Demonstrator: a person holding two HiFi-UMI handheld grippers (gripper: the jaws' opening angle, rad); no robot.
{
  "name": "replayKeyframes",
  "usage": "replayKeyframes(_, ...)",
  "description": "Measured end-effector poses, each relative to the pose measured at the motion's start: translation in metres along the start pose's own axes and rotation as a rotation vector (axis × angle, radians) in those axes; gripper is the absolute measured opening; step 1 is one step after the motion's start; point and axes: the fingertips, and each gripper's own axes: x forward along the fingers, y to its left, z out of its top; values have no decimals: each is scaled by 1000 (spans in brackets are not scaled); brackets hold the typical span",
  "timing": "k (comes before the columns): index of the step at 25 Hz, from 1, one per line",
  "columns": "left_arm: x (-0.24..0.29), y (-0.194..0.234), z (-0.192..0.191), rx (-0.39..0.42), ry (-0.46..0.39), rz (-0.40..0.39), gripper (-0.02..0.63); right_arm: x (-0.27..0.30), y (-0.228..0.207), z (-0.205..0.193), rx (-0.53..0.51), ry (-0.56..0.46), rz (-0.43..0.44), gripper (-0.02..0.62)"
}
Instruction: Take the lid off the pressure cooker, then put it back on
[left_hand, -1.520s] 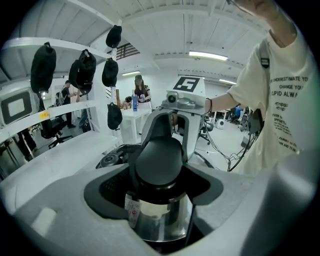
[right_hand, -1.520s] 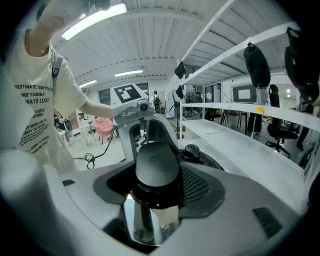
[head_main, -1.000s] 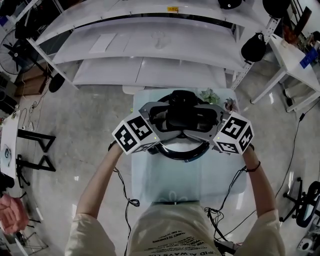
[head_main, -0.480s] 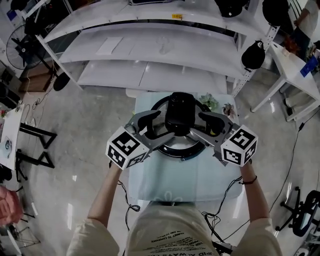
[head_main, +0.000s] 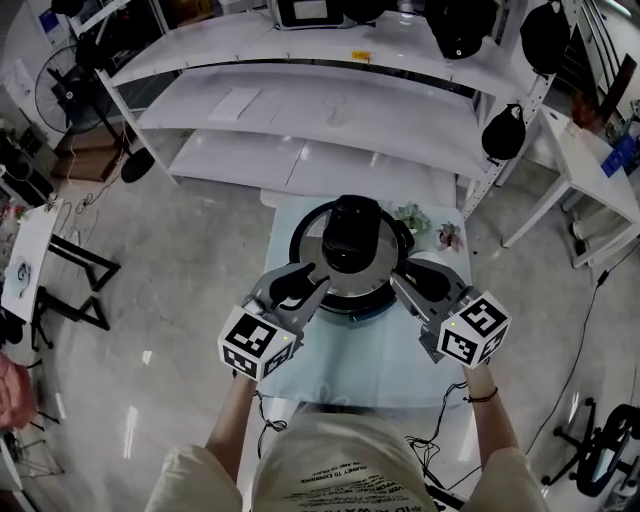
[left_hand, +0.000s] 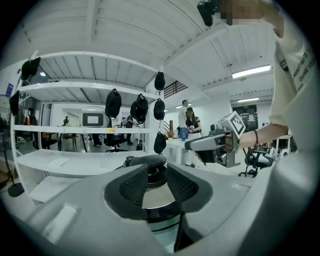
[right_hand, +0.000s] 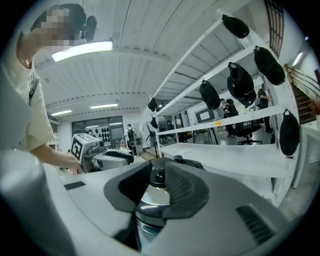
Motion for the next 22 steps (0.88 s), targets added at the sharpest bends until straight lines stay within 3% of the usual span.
replayKeyframes(8,-25,-20,2,-16,-49,119,46,-36,6,-3,7,-48,-33,37)
replayKeyframes(14,-44,-35,5,-54,-98,183,35,-58,12,1,53,-111,-33,15)
replayKeyframes(22,-64,-49,13,-62,-137,250,28,-87,24,12,13,-174,-45,6)
